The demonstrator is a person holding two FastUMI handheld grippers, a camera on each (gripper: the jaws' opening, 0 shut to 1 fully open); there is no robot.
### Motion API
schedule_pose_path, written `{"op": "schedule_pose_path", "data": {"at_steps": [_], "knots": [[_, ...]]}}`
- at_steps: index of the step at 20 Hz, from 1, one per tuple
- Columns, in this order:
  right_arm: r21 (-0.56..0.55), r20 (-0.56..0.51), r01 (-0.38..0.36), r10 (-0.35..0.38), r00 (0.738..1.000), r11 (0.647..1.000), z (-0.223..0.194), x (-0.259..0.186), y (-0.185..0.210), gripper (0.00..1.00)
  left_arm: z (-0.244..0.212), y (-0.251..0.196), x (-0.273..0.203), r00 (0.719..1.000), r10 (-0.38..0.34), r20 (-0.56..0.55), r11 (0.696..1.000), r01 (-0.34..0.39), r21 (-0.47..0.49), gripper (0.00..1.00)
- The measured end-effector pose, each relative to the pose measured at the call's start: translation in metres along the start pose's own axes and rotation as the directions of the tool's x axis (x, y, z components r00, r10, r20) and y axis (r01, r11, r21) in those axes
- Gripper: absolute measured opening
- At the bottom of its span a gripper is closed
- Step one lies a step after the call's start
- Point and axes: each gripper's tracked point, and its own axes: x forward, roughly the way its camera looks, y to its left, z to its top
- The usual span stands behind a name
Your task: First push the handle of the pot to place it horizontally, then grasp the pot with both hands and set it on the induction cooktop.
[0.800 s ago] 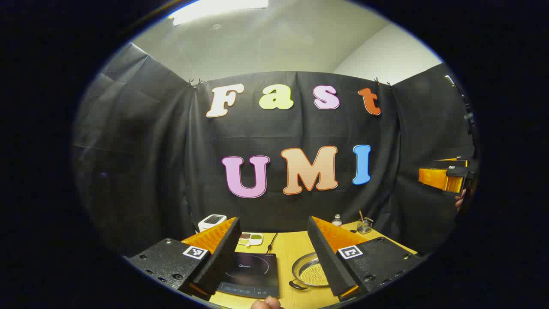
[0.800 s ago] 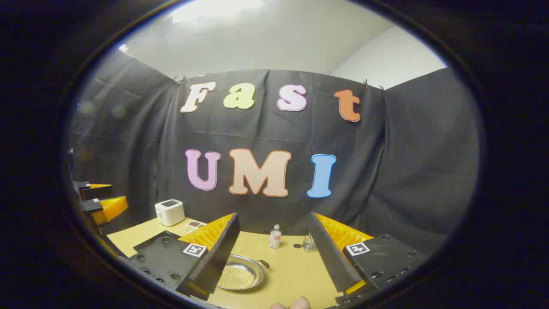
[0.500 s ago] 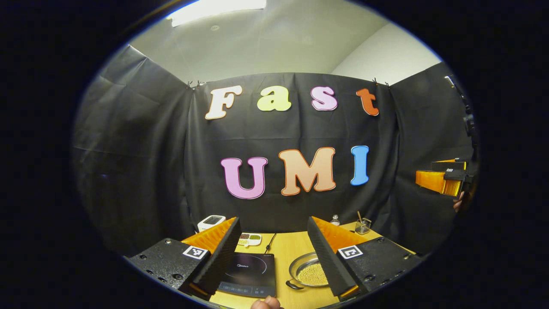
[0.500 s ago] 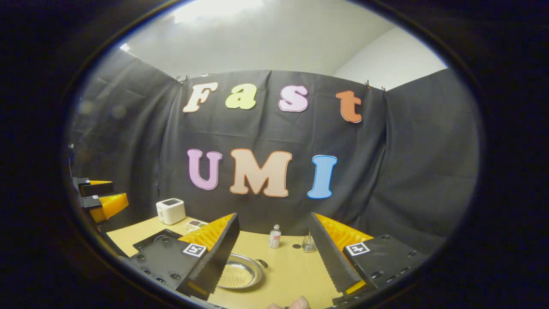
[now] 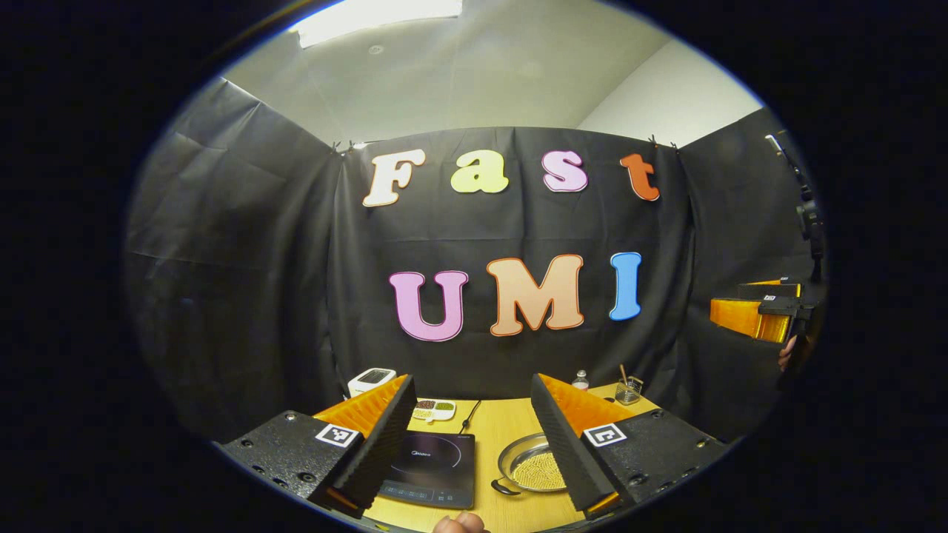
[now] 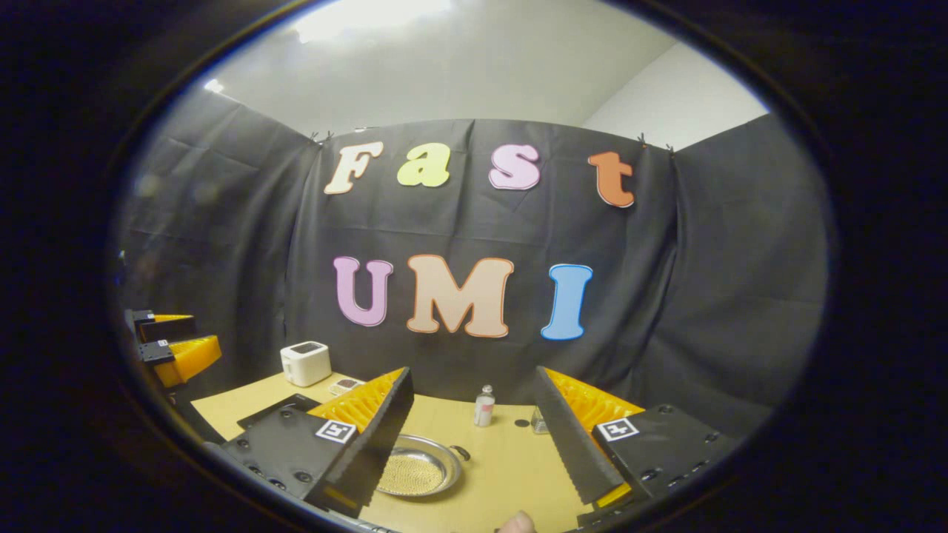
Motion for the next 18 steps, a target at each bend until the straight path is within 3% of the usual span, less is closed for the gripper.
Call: {"op": "schedule_pose_path", "data": {"at_steps": [5, 7, 8, 9, 12, 13, 15, 16, 17, 18], "knots": [[0.000, -0.011, -0.031, 0.031, 0.999, 1.000, -0.004, 0.001, -0.002, 0.99, 0.003, -0.006, -0.002, 1.000, 0.016, 0.003, 1.000, -0.016, 0.010, 0.92], [-0.002, -0.020, -0.035, 0.035, 0.999, 0.999, -0.008, 0.002, -0.006, 0.85, 0.005, -0.010, -0.002, 1.000, 0.018, 0.007, 1.000, -0.018, 0.018, 0.92], [0.002, -0.030, -0.044, 0.044, 0.999, 0.999, -0.010, 0.003, -0.007, 0.82, 0.006, -0.012, -0.002, 1.000, 0.019, 0.007, 1.000, -0.020, 0.023, 0.95], [-0.005, -0.034, -0.029, 0.029, 0.999, 1.000, -0.012, 0.001, -0.013, 0.82, 0.006, -0.014, -0.003, 1.000, 0.022, 0.006, 0.999, -0.023, 0.028, 0.92], [-0.002, -0.026, -0.035, 0.035, 0.999, 0.999, -0.013, 0.005, -0.020, 0.48, 0.008, -0.019, -0.006, 0.999, 0.036, 0.002, 0.998, -0.036, 0.041, 0.92], [-0.012, -0.025, -0.024, 0.024, 0.999, 1.000, -0.015, 0.011, -0.020, 0.47, 0.008, -0.021, -0.006, 0.999, 0.041, 0.002, 0.998, -0.041, 0.043, 0.92], [-0.008, -0.005, -0.012, 0.012, 1.000, 1.000, -0.011, 0.008, -0.038, 0.22, 0.007, -0.025, -0.007, 0.999, 0.054, -0.005, 0.997, -0.054, 0.046, 0.92], [0.002, -0.013, -0.016, 0.016, 1.000, 1.000, -0.012, 0.006, -0.039, 0.15, 0.006, -0.025, -0.009, 0.998, 0.065, -0.010, 0.997, -0.064, 0.050, 0.92], [0.010, -0.029, -0.029, 0.029, 0.999, 1.000, -0.020, 0.014, -0.039, 0.20, 0.006, -0.027, -0.011, 0.997, 0.072, -0.014, 0.996, -0.072, 0.051, 0.92], [0.019, -0.037, -0.053, 0.053, 0.998, 0.998, -0.023, 0.013, -0.037, 0.12, 0.007, -0.029, -0.012, 0.997, 0.079, -0.018, 0.996, -0.078, 0.051, 0.92]]}}
